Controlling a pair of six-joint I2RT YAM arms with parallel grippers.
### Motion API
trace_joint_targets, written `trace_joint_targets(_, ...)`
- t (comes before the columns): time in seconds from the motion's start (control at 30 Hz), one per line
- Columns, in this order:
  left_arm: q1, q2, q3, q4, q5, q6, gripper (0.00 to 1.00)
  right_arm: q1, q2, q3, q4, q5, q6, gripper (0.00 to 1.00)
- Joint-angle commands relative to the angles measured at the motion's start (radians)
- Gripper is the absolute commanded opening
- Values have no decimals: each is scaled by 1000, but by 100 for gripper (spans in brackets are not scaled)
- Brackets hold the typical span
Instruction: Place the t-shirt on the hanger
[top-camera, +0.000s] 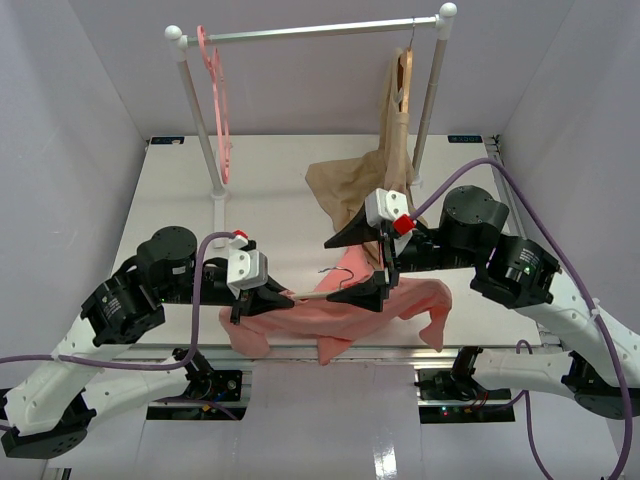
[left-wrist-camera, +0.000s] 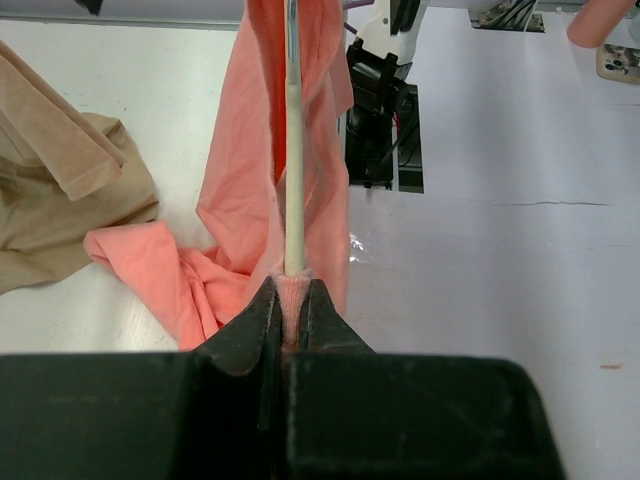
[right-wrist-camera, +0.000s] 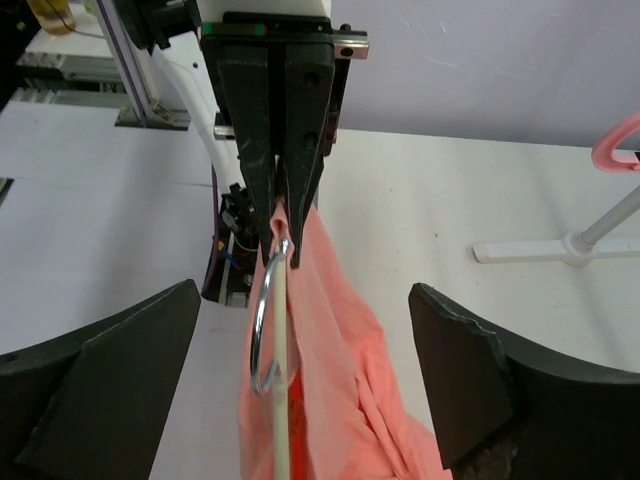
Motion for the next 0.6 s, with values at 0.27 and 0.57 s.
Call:
trace_joint_targets(0.27, -2, -63, -54, 10, 63, -3, 0, -3, -225, -65, -298, 166, -83, 90)
trace_joint_targets(0.57, -1, -77, -72, 33, 81, -17, 0, -2, -245, -105, -448, 290, -55, 78)
